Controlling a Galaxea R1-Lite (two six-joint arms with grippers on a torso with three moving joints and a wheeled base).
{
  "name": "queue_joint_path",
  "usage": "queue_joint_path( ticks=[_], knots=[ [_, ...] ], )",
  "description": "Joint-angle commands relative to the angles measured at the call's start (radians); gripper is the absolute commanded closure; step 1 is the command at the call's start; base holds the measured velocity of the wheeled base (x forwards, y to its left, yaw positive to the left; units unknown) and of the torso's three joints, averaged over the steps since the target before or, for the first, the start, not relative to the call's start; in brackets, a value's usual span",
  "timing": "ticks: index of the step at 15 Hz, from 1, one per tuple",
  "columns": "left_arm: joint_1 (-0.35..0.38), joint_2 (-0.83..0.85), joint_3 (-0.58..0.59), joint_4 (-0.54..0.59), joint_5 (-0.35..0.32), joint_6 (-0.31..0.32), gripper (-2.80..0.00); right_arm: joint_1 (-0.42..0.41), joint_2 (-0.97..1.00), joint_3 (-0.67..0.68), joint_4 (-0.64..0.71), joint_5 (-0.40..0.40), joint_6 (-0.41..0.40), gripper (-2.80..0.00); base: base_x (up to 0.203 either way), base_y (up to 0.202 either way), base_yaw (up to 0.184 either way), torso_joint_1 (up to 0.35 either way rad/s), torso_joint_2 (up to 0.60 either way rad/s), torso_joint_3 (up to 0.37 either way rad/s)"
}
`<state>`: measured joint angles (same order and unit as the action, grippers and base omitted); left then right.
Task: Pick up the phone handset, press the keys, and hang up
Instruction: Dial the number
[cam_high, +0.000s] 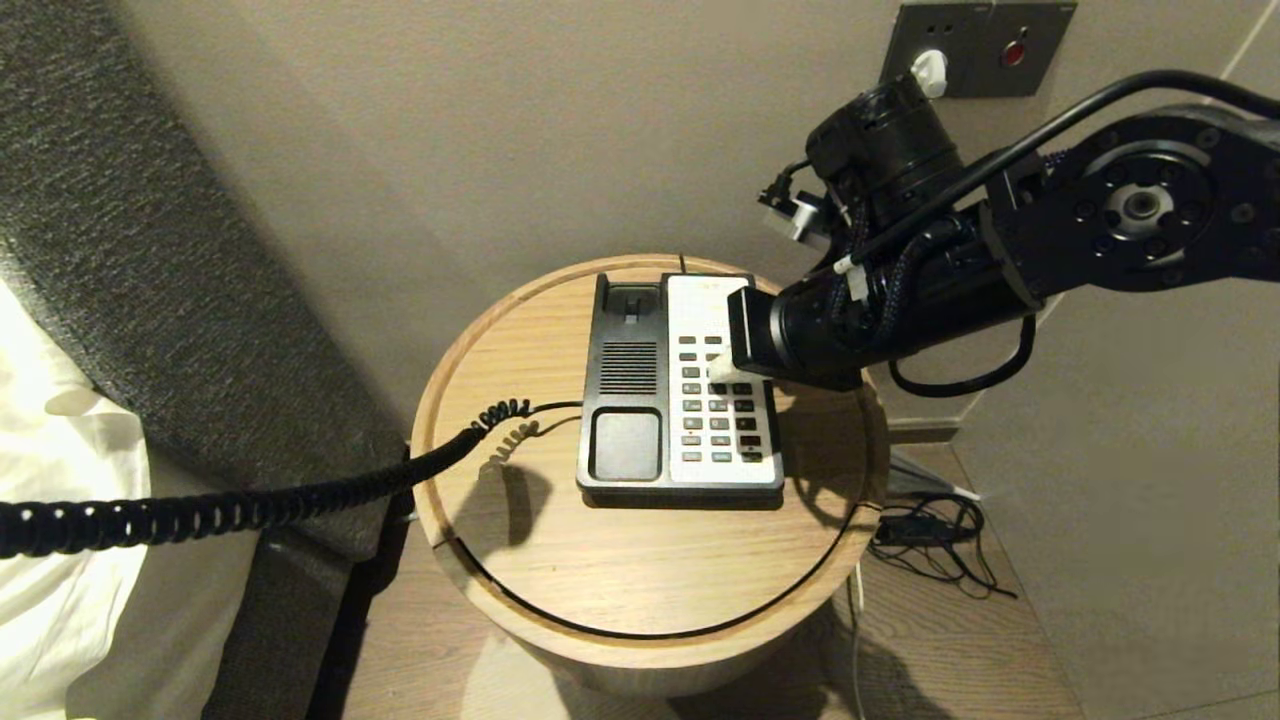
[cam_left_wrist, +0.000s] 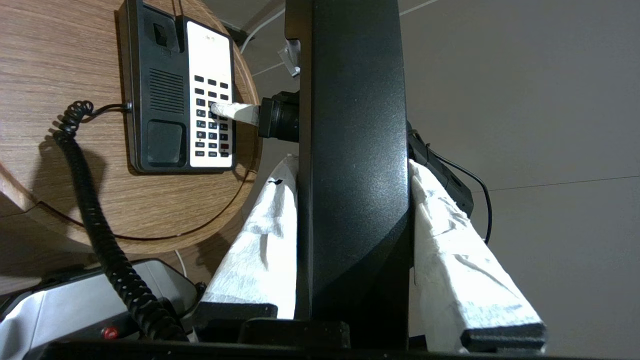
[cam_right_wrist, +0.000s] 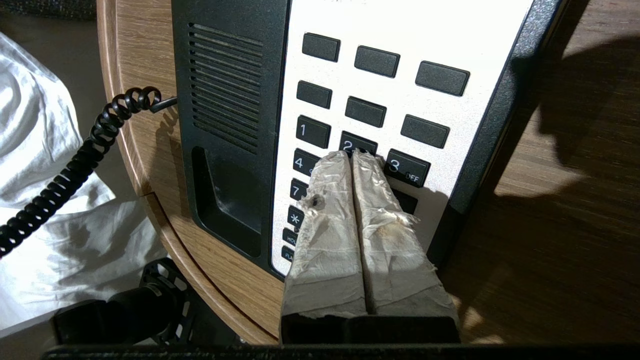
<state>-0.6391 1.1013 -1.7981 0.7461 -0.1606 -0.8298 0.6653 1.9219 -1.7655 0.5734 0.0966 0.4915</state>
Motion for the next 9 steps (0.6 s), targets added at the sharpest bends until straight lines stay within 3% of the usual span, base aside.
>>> queue_joint_path(
  ticks=[1, 9],
  knots=[
    [0.001, -0.001, 0.003, 0.004, 0.000, -0.005, 0.00, 0.001, 0.005, -0.011, 0.006, 0.002, 0.004, 0.00, 0.000, 0.000, 0.000, 0.000, 0.00, 0.000],
    [0.001, -0.008, 0.006, 0.004, 0.000, -0.005, 0.00, 0.023, -0.051, -0.015, 0.020, 0.000, 0.012, 0.00, 0.000, 0.000, 0.000, 0.000, 0.00, 0.000]
  ],
)
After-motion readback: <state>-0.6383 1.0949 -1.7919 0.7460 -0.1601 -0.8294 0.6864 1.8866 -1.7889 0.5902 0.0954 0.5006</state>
